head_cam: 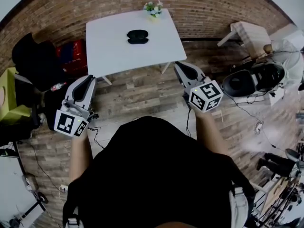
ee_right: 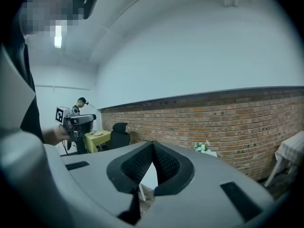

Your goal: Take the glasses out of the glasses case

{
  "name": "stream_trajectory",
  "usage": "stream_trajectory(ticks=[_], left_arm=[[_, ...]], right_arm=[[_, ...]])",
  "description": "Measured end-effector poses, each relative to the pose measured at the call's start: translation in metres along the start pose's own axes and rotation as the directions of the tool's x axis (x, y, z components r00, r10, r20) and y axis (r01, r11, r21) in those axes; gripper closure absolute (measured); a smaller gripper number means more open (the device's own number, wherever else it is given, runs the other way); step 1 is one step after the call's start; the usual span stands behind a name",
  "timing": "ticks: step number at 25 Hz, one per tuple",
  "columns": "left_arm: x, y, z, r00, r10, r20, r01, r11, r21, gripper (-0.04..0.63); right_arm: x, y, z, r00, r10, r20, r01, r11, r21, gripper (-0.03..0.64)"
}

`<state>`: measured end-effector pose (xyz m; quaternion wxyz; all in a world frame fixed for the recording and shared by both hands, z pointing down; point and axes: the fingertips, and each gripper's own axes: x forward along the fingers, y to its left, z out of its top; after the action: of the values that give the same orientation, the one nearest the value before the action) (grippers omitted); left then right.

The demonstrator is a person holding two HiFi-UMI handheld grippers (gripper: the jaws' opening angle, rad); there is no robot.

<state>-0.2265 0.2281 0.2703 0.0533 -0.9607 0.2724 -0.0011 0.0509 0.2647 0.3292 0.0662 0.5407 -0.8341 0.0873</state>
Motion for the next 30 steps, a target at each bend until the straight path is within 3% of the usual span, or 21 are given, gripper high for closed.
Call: stream_trajectory(ticks=[12,30], left_arm=[[-0.009,0.025,-0.007,1.000,-0.003,-0.012,0.002,1.000,-0.016,0.554],[0.058,0.054,-0.037,0.996,0.004,-0.092,-0.005,1.000,-0.015,0.554]], right_arm=[[0.016,0.003,-0.011,0.998,-0.044,-0.049,0.045,0.999,0.013,0.601],[0.078,-0.073,-0.023,0.996,-0.052,-0.067,0.054,0.998,0.039,0.601]])
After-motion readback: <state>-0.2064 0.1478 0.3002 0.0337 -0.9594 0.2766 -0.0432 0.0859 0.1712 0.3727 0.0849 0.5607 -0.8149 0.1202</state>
